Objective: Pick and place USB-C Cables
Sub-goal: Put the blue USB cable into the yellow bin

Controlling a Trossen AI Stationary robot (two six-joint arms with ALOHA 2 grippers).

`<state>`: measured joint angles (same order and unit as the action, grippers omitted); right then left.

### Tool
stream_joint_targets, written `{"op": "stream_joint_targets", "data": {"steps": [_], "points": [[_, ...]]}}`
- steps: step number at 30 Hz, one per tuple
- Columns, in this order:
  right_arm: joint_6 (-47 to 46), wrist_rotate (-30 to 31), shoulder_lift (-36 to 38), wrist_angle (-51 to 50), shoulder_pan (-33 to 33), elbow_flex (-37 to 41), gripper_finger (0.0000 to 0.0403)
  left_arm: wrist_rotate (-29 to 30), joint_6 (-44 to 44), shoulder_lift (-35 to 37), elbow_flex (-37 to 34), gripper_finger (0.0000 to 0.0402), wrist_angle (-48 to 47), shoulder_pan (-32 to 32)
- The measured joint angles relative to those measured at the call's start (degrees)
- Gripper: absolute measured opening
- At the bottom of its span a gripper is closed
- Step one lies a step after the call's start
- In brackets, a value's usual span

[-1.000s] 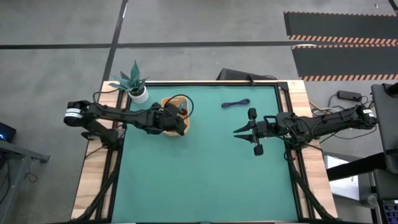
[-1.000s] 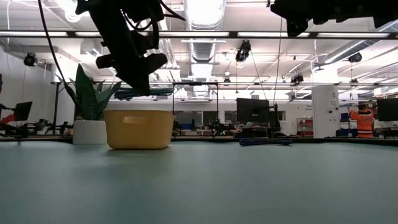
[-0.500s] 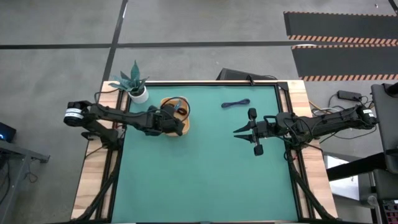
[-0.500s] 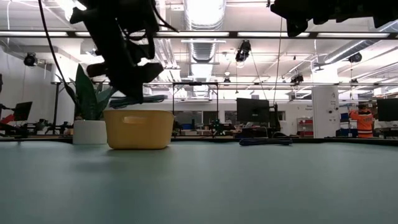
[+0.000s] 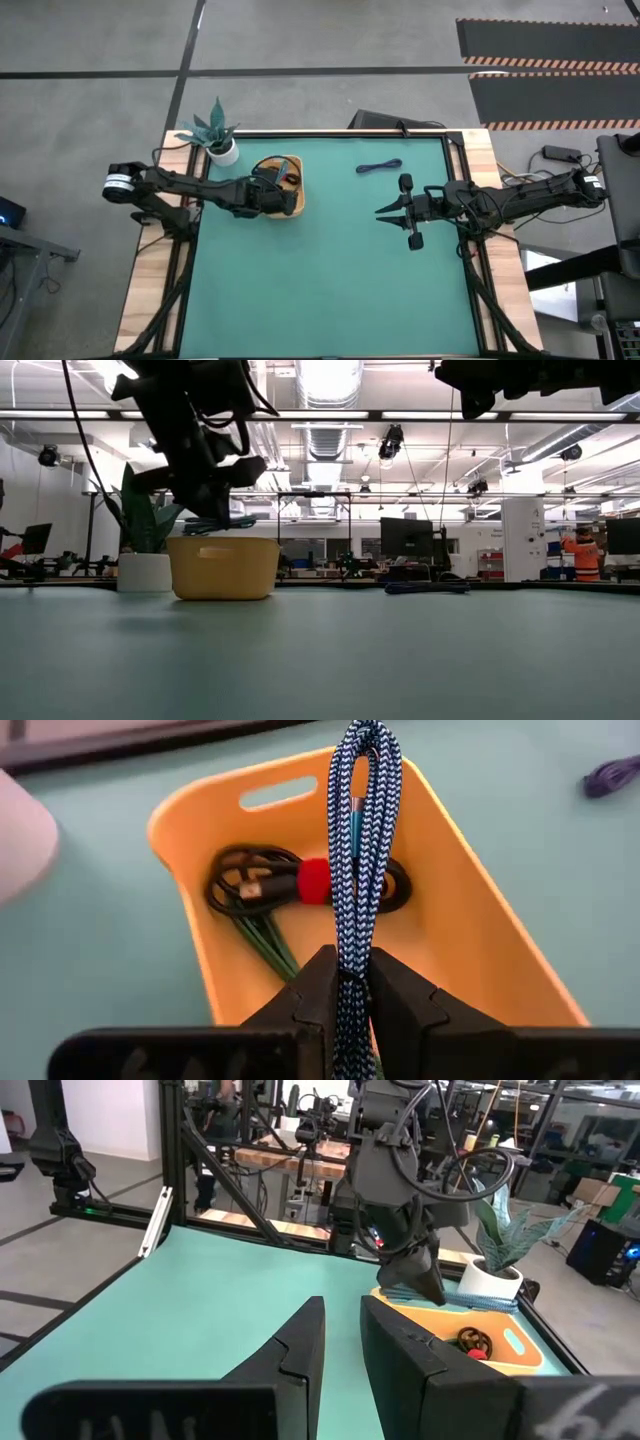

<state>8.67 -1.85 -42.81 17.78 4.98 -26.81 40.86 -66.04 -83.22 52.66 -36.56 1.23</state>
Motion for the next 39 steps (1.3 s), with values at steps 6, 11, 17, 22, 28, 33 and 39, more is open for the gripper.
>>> {"op": "stream_joint_targets", "data": {"steps": [6,11,17,22,28,33,39], "points": [[0.29,0.02,-0.01,0.02,-0.01,0.00,0.0059,-1.47,-2.88,0.00,0.94,0.0032,0.33,0.26],[0.51,0.07,-0.01,0.01,-0.01,0.00,0.0059,-1.39,-7.13,0.00,1.33,0.0030,0.20,0.69],[1.07,0.39,0.00,0.01,-0.01,0.02,0.0059,-1.40,-7.19,0.00,1.33,0.0028,0.08,0.71],[1.03,0.39,0.00,0.00,-0.01,0.02,0.0059,-1.40,-7.17,0.00,1.28,0.0028,0.10,1.07],[1.01,0.39,-0.01,0.01,-0.01,0.02,0.0059,-1.40,-7.15,0.00,0.79,0.0028,0.12,1.07],[1.33,0.40,0.00,0.01,0.00,0.02,0.0059,-1.40,-7.10,-1.08,0.74,0.0027,0.53,1.07],[1.35,0.44,0.00,0.08,-0.01,0.02,0.0059,-1.44,-6.16,-4.15,1.20,0.0027,1.44,1.07]]}}
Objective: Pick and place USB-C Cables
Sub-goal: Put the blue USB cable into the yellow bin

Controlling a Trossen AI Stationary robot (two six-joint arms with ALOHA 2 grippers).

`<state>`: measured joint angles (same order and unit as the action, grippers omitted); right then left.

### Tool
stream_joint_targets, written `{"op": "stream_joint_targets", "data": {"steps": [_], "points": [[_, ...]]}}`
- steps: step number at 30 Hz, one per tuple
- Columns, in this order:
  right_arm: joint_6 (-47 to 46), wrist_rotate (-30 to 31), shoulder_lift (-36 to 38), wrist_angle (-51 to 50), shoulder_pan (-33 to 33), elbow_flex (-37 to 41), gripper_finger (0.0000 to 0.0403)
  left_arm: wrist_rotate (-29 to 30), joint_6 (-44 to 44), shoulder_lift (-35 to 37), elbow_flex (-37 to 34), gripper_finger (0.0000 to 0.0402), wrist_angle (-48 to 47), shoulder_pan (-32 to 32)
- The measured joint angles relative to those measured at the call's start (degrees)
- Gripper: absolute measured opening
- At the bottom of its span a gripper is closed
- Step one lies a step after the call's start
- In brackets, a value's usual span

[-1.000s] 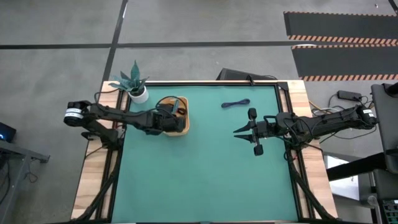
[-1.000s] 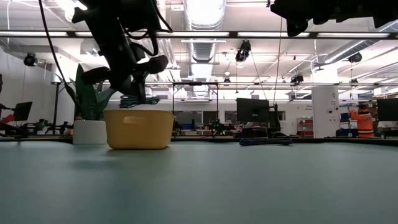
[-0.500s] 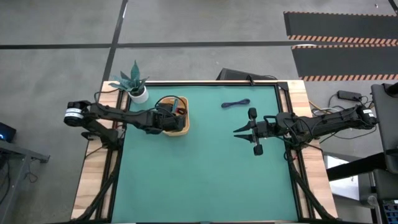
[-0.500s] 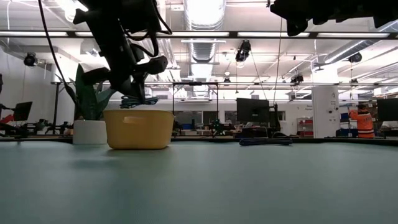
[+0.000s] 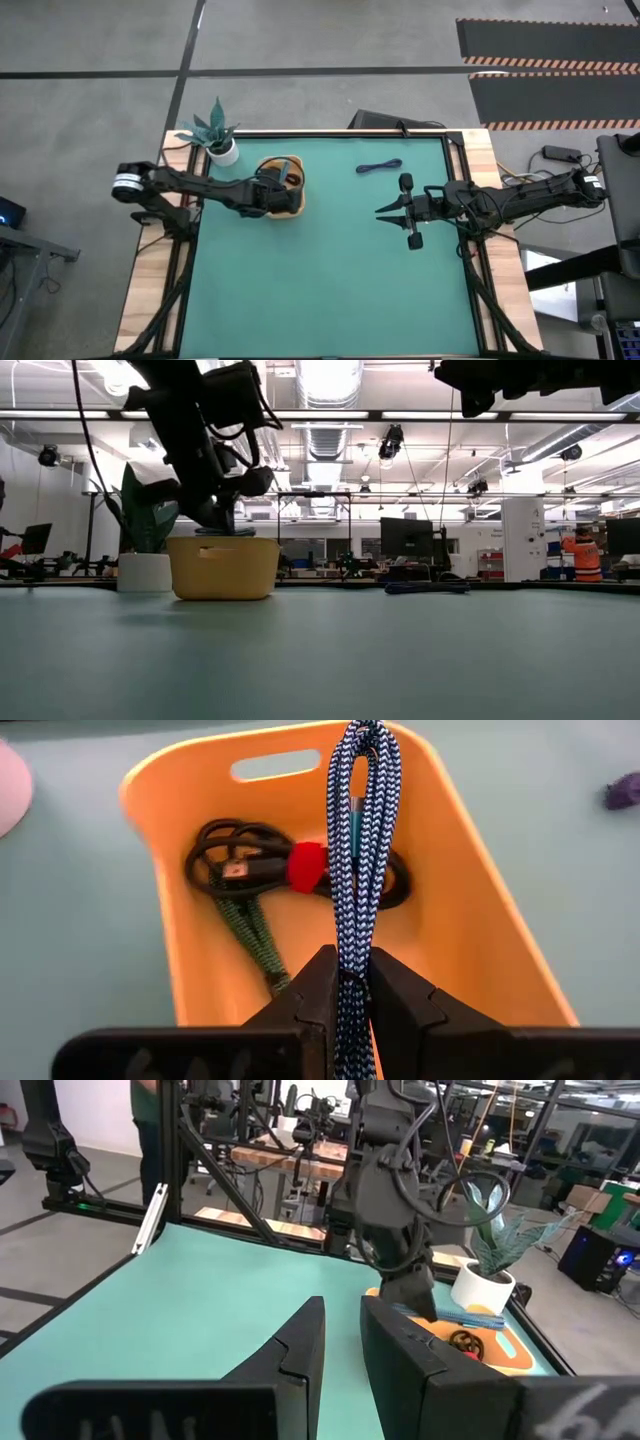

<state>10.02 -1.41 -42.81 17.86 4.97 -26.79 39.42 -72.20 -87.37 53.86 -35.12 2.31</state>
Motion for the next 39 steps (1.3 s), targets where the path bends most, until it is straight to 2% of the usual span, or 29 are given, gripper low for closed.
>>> {"op": "stream_joint_targets", "data": {"steps": [7,13,21,39], "points": [[0.26,0.02,-0.01,-0.01,0.00,0.04,0.0059,-0.13,3.13,-1.00,1.39,0.0027,0.27,0.77],[0.48,0.02,0.00,0.07,0.00,0.04,0.0059,-1.93,11.10,-0.99,1.36,0.0027,0.68,1.93],[0.66,0.02,0.00,0.25,0.00,0.04,0.0059,-4.75,11.63,-0.99,0.48,0.0027,0.16,4.08],[0.70,0.02,-0.01,0.21,0.00,0.04,0.0059,-4.94,11.49,-0.96,0.18,0.0027,0.44,4.24]]}}
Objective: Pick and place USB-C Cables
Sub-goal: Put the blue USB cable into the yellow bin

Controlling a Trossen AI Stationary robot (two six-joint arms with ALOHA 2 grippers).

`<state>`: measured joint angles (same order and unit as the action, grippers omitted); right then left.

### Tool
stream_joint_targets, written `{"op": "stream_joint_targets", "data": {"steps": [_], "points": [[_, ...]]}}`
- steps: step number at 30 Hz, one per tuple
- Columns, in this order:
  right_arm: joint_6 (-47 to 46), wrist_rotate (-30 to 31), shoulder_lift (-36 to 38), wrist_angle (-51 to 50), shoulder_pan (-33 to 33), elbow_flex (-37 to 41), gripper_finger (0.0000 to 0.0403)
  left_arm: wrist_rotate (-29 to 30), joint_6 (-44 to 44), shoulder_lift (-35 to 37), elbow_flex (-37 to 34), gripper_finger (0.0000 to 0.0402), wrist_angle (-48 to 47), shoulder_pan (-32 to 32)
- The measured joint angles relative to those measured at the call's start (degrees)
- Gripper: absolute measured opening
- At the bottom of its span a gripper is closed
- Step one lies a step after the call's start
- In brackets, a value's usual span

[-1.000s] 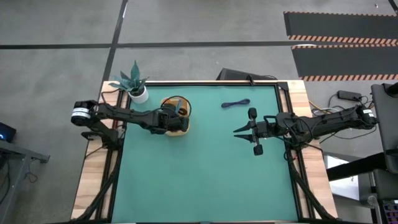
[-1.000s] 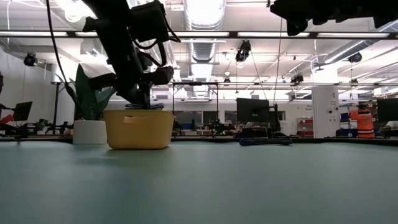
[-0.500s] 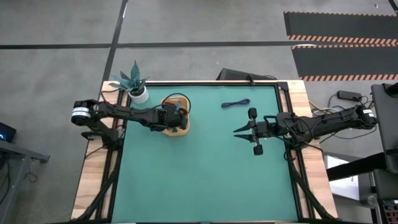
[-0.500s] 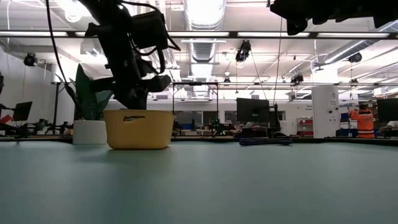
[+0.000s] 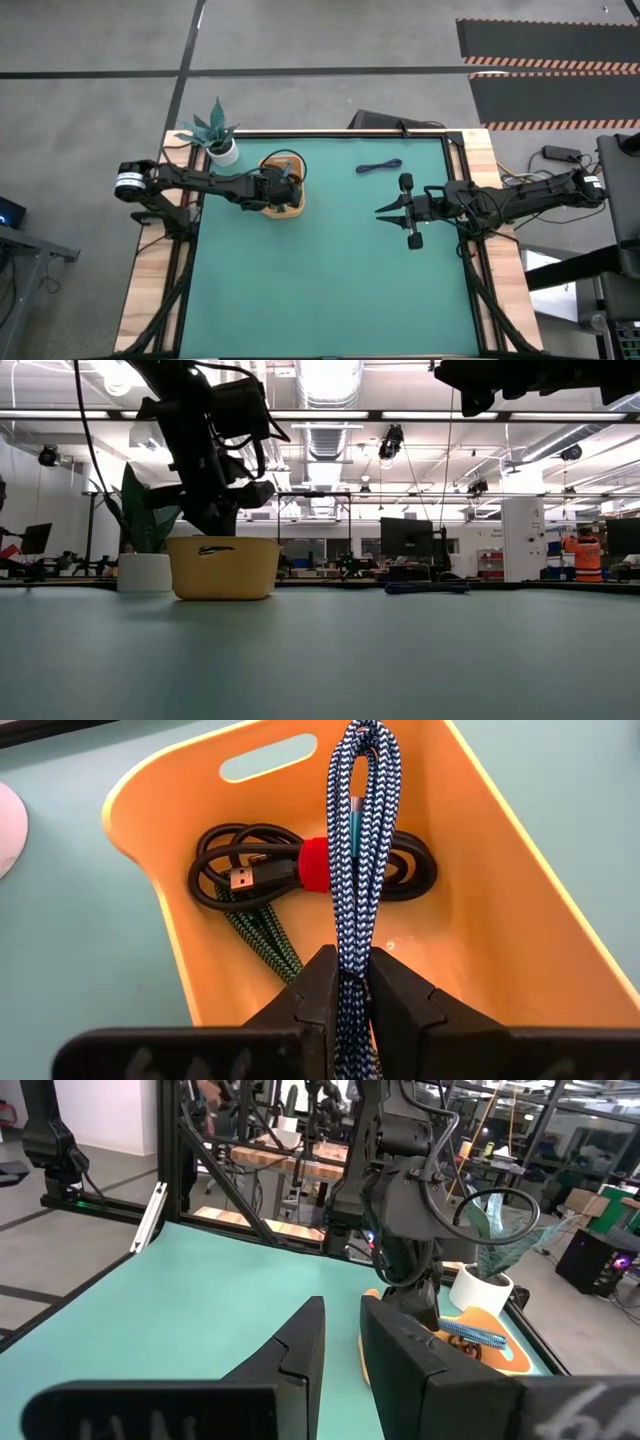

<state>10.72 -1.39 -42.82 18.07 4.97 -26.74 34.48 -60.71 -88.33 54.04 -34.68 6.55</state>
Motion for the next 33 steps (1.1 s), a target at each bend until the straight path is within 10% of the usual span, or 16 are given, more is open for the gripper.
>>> {"op": "stream_joint_targets", "data": {"steps": [33], "points": [[0.44,0.00,0.01,-0.23,-0.02,-0.07,0.0059,-0.52,-0.16,-4.44,0.03,0.0027,1.33,0.22]]}}
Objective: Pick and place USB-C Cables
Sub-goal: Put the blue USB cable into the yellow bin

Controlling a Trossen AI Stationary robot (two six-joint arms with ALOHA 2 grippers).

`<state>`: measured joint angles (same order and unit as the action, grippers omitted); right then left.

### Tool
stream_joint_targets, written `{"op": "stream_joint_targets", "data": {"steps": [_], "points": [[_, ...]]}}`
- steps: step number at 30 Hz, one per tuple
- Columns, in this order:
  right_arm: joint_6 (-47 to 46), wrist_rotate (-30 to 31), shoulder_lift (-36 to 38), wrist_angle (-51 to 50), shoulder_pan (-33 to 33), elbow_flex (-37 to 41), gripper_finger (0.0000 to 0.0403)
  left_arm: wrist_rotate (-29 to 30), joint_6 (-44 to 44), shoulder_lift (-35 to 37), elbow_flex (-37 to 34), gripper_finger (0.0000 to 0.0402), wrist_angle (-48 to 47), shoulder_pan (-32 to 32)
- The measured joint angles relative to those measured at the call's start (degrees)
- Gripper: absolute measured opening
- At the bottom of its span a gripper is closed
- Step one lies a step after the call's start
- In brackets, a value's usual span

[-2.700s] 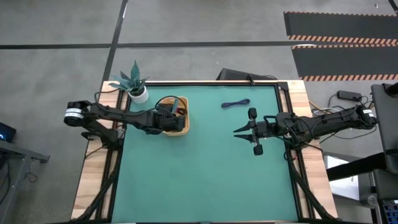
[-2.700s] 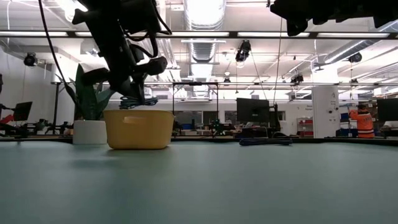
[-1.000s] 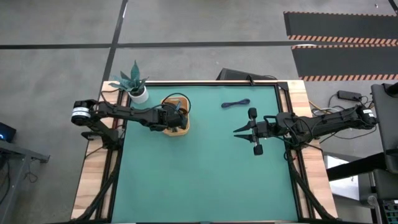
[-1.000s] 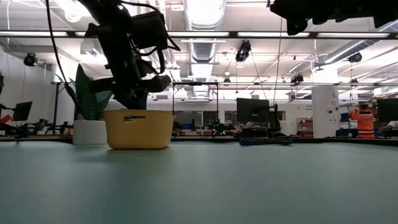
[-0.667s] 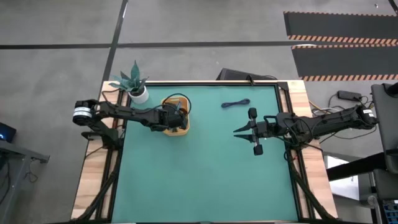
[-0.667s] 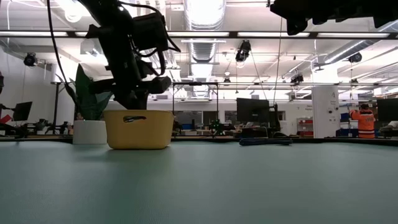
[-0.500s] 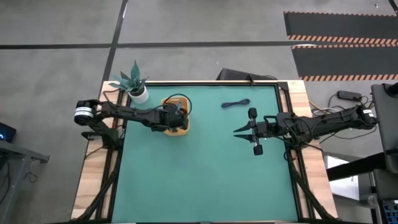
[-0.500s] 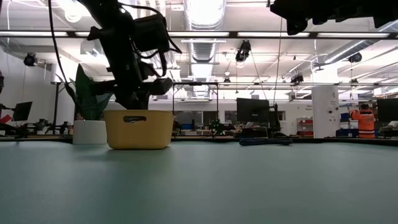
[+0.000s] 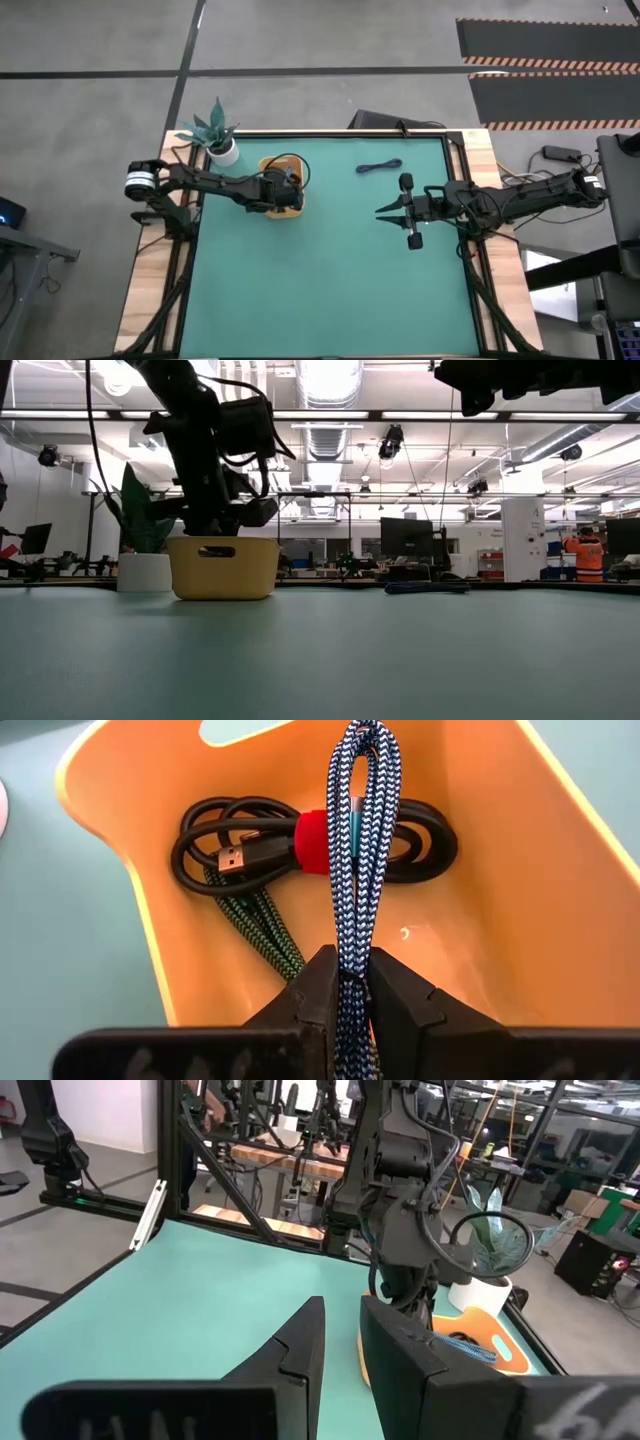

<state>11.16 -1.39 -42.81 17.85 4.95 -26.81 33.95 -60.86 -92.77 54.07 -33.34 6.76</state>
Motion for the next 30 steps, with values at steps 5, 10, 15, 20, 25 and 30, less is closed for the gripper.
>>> {"op": "stream_joint_targets", "data": {"steps": [5,10,15,20,25,30], "points": [[-0.02,0.00,0.00,0.00,0.00,0.00,0.0059,0.00,-0.13,0.00,-0.21,0.0027,-0.09,0.00],[-0.02,0.00,0.00,0.00,0.00,0.00,0.0059,0.00,-0.13,0.00,-0.23,0.0027,-0.09,-0.02],[-0.02,0.00,-0.01,0.00,0.00,0.00,0.0059,-0.04,-0.17,0.00,-0.29,0.0027,-0.07,-0.02],[-0.02,0.00,-0.01,0.00,0.00,0.00,0.0059,-0.35,-0.24,0.00,-0.60,0.0028,0.13,-0.02],[-0.02,0.00,-0.02,0.00,0.02,0.00,0.0059,-0.36,-0.28,0.00,-0.69,0.0044,0.38,-0.02],[-0.02,0.00,0.00,0.00,0.01,0.00,0.0059,-0.35,-0.28,0.00,-0.71,0.0052,0.58,-0.02]]}}
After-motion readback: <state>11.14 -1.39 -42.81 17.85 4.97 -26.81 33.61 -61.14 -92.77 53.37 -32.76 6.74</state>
